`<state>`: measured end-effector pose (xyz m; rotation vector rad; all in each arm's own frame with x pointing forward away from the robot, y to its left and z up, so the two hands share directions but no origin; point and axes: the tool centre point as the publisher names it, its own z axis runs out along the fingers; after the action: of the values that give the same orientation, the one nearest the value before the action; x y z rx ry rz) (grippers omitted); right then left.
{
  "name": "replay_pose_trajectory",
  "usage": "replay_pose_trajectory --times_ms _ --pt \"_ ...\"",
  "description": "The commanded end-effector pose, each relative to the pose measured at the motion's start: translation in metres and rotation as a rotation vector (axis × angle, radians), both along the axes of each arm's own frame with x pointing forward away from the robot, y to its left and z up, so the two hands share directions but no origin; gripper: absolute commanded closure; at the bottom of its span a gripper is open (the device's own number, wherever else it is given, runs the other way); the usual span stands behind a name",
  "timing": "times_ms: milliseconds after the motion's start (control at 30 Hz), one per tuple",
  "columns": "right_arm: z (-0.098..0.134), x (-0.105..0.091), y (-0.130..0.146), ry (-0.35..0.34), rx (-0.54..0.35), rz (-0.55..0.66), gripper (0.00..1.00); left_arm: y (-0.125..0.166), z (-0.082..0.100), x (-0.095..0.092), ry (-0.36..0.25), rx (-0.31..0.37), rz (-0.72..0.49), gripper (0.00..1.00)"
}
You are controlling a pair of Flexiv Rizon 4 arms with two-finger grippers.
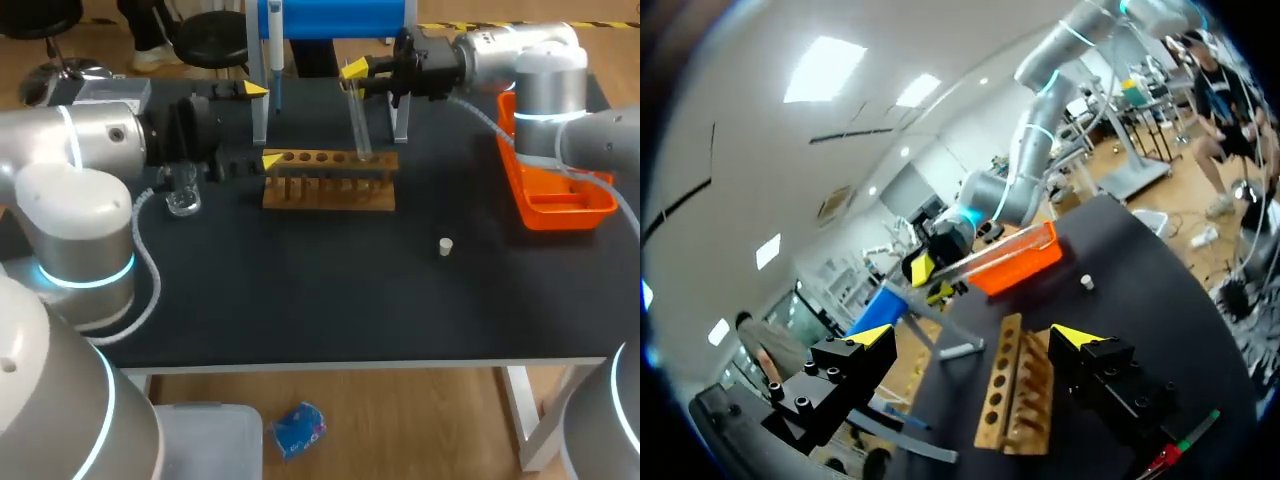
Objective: Invert the test tube, pick up the pipette, mount the tip to pipette, aspirate from beaker and dispense into the tube, eject the tip, return the pipette, and cap with the stopper.
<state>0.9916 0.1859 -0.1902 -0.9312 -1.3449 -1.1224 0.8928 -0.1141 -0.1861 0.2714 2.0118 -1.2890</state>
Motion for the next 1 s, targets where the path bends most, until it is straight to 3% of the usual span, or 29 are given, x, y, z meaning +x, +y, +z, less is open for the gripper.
replay_pose_trajectory --times_ms 33,133,233,300,333,667,700,733,767,833,1000 --pt "0.001 0.000 -0.001 -0.001 -0.003 0.002 1.00 -0.020 -0.011 -0.001 -0.428 -0.060 -0.079 0.00" --pt "0.001 0.000 -0.001 -0.001 -0.003 0.002 1.00 -0.028 -0.015 -0.003 -0.544 -0.093 -0.136 0.00" --pt "0.001 0.000 -0.001 -0.001 -0.003 0.002 1.00 -0.032 -0.015 -0.005 -0.616 -0.162 -0.221 0.00" --pt "0.001 0.000 -0.001 -0.001 -0.003 0.002 1.00 -0.032 -0.015 -0.002 -0.621 -0.196 -0.238 0.00" --pt "0.001 0.000 -0.001 -0.001 -0.003 0.002 1.00 -0.031 -0.016 0.001 -0.600 -0.180 -0.232 0.00" --pt "0.001 0.000 -0.001 -0.001 -0.003 0.002 1.00 -0.031 -0.016 0.001 -0.600 -0.180 -0.232 0.00" --pt "0.001 0.000 -0.001 -0.001 -0.003 0.002 1.00 -0.036 -0.008 0.000 -0.674 -0.207 -0.262 0.00" --pt "0.001 0.000 -0.001 -0.001 -0.003 0.002 1.00 -0.043 0.000 -0.004 -0.725 -0.195 -0.302 0.00" --pt "0.001 0.000 -0.001 -0.001 -0.003 0.002 1.00 -0.049 0.005 -0.006 -0.759 -0.136 -0.336 0.00" --pt "0.001 0.000 -0.001 -0.001 -0.003 0.002 1.00 -0.056 0.008 -0.009 -0.787 -0.107 -0.348 0.00" --pt "0.001 0.000 -0.001 -0.001 -0.003 0.002 1.00 -0.070 0.010 -0.016 -0.833 0.090 -0.343 0.00"
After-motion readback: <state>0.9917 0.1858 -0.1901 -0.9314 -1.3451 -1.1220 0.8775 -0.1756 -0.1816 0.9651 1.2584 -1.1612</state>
